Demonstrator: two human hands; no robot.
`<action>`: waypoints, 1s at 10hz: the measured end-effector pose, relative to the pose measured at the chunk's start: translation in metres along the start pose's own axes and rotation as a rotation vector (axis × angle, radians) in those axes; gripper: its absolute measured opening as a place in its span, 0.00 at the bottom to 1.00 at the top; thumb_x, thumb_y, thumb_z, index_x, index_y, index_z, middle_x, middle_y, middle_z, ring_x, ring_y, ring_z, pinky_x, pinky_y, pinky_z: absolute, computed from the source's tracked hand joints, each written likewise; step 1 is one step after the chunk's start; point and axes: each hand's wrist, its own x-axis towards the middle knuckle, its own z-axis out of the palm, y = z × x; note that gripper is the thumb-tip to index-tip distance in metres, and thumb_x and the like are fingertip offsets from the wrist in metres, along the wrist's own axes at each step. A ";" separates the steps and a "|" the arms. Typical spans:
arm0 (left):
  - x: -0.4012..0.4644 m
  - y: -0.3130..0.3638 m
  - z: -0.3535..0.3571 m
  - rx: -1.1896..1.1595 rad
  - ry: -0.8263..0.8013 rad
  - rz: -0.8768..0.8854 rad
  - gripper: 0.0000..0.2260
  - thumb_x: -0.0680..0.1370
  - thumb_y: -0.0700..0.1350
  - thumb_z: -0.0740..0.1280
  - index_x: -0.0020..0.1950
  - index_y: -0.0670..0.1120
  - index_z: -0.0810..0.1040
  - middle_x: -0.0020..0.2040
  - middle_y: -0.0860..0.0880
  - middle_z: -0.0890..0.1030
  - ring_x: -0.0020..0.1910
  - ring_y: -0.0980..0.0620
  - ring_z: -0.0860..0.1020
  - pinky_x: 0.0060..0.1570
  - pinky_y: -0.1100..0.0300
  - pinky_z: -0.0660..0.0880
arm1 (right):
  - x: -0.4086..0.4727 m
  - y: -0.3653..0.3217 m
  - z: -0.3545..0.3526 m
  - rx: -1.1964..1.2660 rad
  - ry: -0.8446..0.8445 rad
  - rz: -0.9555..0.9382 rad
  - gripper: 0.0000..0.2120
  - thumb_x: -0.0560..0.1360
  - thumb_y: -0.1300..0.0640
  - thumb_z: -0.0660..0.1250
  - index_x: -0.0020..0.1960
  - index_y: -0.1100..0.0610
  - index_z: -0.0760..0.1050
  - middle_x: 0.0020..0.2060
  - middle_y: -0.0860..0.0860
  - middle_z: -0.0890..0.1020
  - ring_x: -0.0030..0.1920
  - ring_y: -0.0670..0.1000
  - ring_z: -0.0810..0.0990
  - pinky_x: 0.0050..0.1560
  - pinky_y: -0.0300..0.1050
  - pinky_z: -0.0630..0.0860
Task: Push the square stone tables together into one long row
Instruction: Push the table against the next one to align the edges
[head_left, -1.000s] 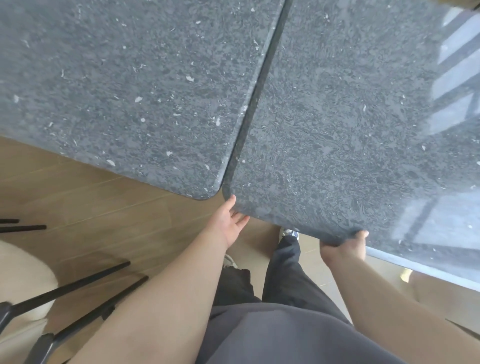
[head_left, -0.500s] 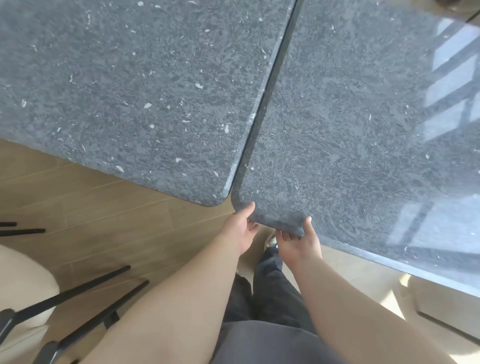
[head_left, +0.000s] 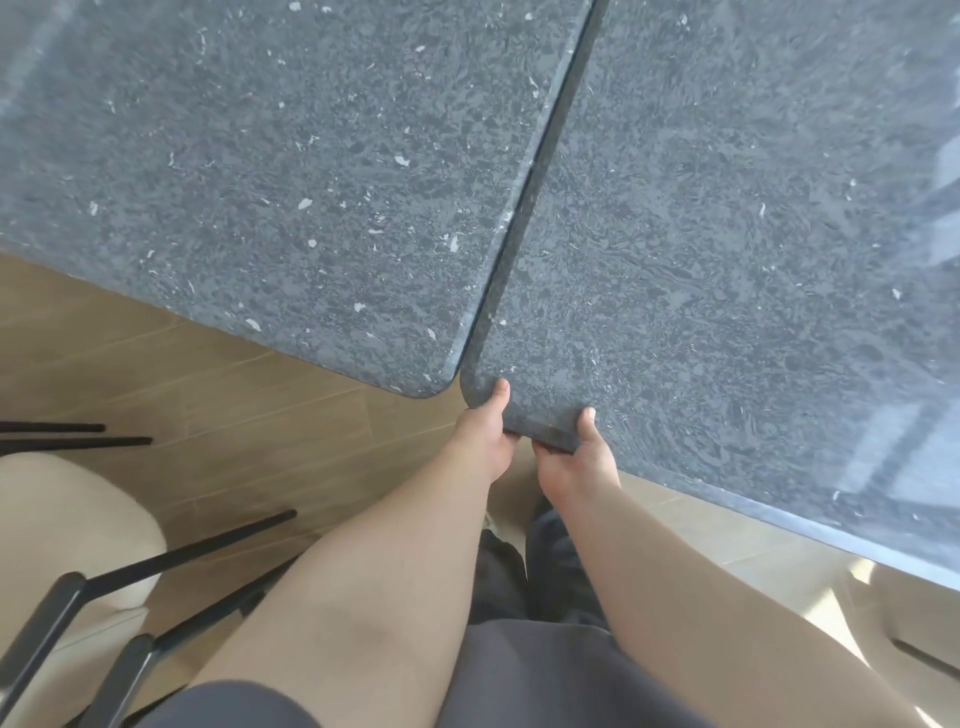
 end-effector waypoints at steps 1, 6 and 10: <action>-0.003 0.001 -0.006 -0.045 0.019 -0.089 0.23 0.79 0.53 0.71 0.67 0.39 0.76 0.61 0.40 0.83 0.60 0.42 0.83 0.64 0.47 0.78 | -0.005 0.000 -0.003 -0.001 -0.048 -0.007 0.20 0.77 0.54 0.74 0.63 0.64 0.76 0.59 0.62 0.83 0.59 0.63 0.83 0.65 0.60 0.77; -0.012 -0.024 0.001 -0.201 0.008 -0.084 0.22 0.76 0.53 0.75 0.64 0.42 0.78 0.60 0.42 0.84 0.58 0.45 0.83 0.63 0.51 0.77 | -0.007 -0.023 -0.038 -0.030 -0.085 0.034 0.26 0.79 0.48 0.69 0.72 0.60 0.72 0.69 0.57 0.78 0.69 0.58 0.76 0.75 0.53 0.67; -0.028 -0.062 0.043 -0.294 -0.116 -0.218 0.28 0.77 0.58 0.72 0.72 0.44 0.73 0.63 0.43 0.83 0.60 0.45 0.82 0.54 0.50 0.81 | -0.011 -0.116 -0.061 0.067 0.238 -0.391 0.21 0.74 0.37 0.72 0.58 0.51 0.77 0.52 0.49 0.85 0.50 0.54 0.86 0.49 0.55 0.85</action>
